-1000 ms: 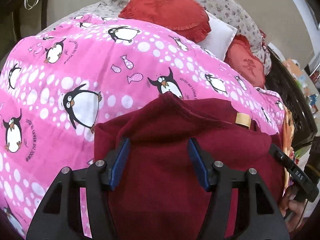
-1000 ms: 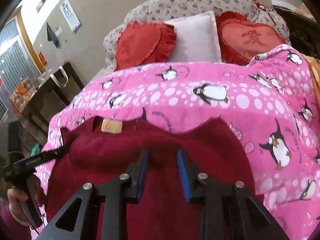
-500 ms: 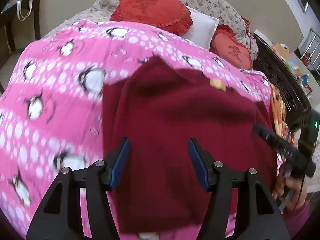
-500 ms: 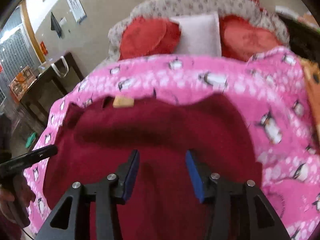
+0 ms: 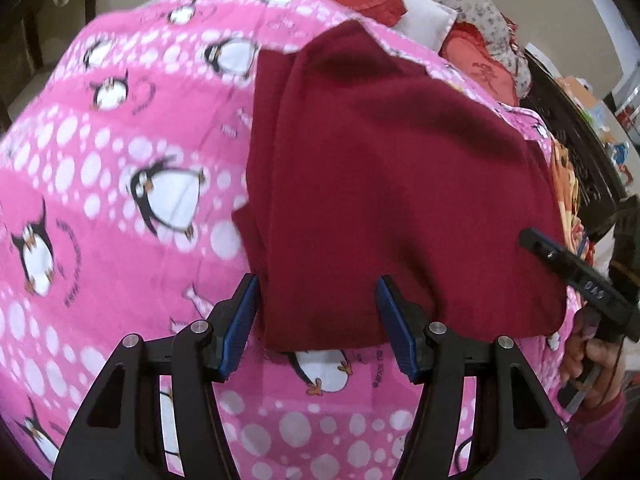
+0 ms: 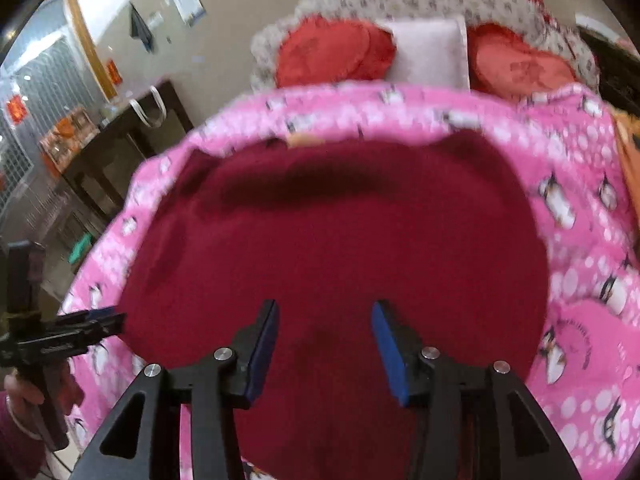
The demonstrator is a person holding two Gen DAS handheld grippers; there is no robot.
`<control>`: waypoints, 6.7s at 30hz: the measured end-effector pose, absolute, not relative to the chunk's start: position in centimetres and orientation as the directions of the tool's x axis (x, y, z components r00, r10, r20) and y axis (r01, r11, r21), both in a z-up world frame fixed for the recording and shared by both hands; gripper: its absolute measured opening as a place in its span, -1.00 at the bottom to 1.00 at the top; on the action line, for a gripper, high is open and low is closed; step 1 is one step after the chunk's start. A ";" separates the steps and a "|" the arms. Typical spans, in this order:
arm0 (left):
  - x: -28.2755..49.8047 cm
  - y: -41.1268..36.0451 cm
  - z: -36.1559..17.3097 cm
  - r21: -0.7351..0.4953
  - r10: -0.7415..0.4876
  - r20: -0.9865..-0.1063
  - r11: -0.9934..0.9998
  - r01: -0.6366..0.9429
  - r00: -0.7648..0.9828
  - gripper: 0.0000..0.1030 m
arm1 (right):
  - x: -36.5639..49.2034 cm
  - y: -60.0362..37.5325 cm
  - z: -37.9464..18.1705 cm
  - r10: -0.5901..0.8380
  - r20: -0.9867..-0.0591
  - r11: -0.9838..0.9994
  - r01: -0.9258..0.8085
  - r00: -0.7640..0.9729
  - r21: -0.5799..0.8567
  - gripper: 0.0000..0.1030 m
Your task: Fold small clothes
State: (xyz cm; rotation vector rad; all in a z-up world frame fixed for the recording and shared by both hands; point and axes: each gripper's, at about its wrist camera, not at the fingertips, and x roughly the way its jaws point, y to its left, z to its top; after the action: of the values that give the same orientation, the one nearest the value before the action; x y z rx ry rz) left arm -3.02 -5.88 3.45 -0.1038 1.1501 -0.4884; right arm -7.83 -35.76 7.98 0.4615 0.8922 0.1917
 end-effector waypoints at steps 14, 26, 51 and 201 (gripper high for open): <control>-3.4 -2.4 4.0 -0.450 -0.512 -0.793 0.858 0.250 0.329 0.25 | -4.8 -31.8 12.9 0.470 -0.639 0.836 -0.074 0.609 0.544 0.10; -2.2 -0.7 4.3 -0.420 -0.477 -0.798 0.878 0.228 0.368 0.29 | 2.5 -25.6 13.3 0.503 -0.664 0.840 -0.131 0.554 0.527 0.11; -0.7 -1.1 2.7 -0.498 -0.547 -0.760 0.837 0.228 0.350 0.40 | 9.6 -18.9 14.2 0.465 -0.763 0.882 -0.164 0.449 0.441 0.40; -2.8 -23.3 6.1 -0.415 -0.611 -0.764 0.712 0.566 0.208 0.48 | -13.2 -46.0 4.7 0.389 -0.586 0.637 0.252 0.711 0.728 0.52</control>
State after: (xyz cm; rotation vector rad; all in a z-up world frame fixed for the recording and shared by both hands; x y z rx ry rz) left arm -2.81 -23.30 6.14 -0.0479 1.0866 -0.8195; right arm -13.21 -46.05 4.72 0.9020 0.8036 0.0884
